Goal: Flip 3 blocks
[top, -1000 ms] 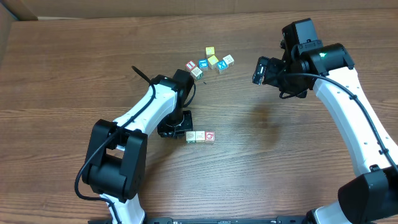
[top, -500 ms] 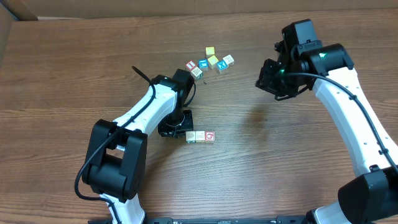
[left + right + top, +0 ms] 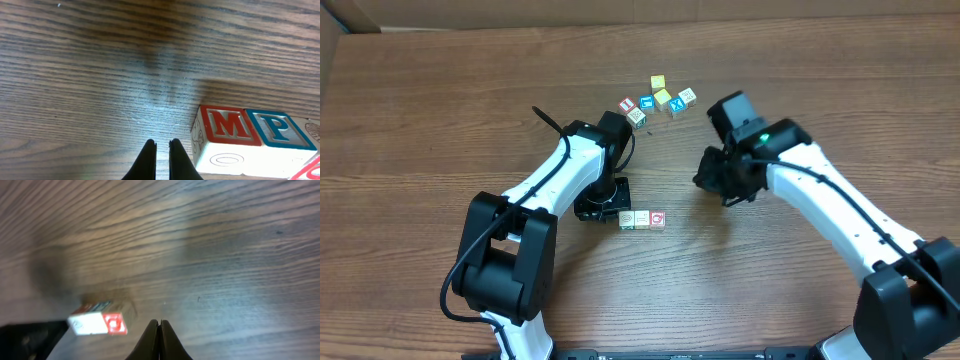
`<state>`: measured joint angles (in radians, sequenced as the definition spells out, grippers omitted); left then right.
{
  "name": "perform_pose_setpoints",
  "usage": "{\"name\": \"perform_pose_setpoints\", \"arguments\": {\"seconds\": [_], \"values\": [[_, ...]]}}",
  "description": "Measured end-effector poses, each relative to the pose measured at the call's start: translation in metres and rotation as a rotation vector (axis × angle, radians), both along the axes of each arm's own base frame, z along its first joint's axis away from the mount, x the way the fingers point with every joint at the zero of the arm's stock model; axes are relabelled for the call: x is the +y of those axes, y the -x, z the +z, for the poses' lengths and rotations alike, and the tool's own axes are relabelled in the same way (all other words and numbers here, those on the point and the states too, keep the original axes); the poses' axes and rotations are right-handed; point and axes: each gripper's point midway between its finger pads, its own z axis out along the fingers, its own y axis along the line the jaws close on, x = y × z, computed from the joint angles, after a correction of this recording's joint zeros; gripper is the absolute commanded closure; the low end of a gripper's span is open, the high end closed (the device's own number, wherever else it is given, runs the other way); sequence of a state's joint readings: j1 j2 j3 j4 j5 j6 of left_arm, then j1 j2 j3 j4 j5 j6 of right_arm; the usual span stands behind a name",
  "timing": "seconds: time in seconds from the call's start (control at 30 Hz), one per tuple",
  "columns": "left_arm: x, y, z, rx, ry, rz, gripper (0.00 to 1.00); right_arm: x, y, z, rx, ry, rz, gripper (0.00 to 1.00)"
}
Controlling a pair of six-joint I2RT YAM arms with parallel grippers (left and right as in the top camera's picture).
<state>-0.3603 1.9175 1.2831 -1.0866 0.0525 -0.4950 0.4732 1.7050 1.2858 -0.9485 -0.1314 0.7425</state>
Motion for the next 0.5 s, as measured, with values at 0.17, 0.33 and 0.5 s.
{"name": "perform_pose_setpoints", "arguments": {"seconds": [0.17,0.33,0.5], "values": [[-0.001,-0.002,0.000,-0.009,0.003,0.000,0.96,-0.002,-0.002,-0.021,-0.012,-0.002,-0.080,0.96],[-0.001,-0.004,-0.001,-0.015,0.005,0.000,0.96,-0.001,0.002,-0.035,-0.010,-0.010,-0.126,0.96],[-0.002,-0.005,-0.001,-0.022,0.007,0.004,0.95,0.004,0.003,-0.040,-0.031,-0.004,-0.132,0.92]]}}
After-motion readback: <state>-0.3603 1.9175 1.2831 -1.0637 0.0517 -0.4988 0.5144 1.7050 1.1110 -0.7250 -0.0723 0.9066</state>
